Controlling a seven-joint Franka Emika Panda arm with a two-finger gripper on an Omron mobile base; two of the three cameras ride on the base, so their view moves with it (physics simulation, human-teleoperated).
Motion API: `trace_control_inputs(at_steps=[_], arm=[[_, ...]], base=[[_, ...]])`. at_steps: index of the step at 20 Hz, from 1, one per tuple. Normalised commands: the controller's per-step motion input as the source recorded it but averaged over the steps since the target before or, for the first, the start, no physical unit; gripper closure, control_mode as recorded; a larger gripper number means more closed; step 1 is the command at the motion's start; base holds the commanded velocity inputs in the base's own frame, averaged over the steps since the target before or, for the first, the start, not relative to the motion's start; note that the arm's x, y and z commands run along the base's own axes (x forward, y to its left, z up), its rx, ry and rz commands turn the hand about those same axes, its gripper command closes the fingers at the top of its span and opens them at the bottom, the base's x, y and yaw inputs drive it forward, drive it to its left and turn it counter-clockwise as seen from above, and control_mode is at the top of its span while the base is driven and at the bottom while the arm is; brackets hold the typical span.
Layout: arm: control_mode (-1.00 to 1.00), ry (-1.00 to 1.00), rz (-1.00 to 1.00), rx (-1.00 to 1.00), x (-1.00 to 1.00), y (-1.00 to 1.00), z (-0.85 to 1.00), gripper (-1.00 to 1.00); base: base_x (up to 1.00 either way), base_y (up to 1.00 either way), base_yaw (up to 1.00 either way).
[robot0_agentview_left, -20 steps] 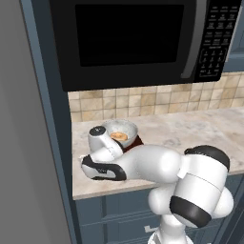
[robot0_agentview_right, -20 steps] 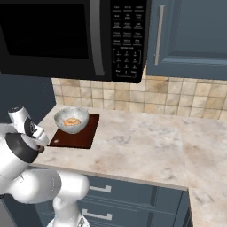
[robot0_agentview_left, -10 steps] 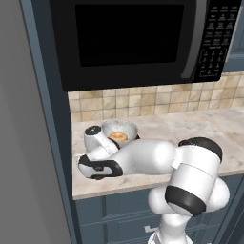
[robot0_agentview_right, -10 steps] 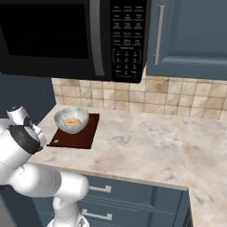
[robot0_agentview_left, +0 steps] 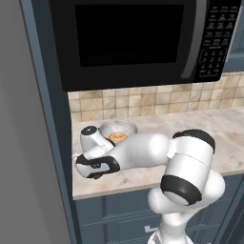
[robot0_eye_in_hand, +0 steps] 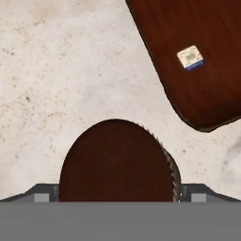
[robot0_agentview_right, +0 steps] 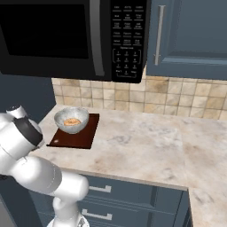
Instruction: Place the bowl with donut and the cupcake onto the tray.
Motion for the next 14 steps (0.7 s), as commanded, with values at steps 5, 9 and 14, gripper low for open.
trace_control_inputs(at_steps=[5, 9, 14], arm=[[-1.00, 0.01, -0.01, 0.00, 0.00, 0.00, -0.08, 1.00], [-1.00, 0.00, 0.00, 0.00, -0.01, 0.00, 0.04, 1.00], [-1.00, -0.01, 0.00, 0.02, -0.05, -0.13, 0.31, 1.00]], base=[[0.00, 0.00, 0.00], [0.00, 0.00, 0.00], [0.00, 0.00, 0.00]])
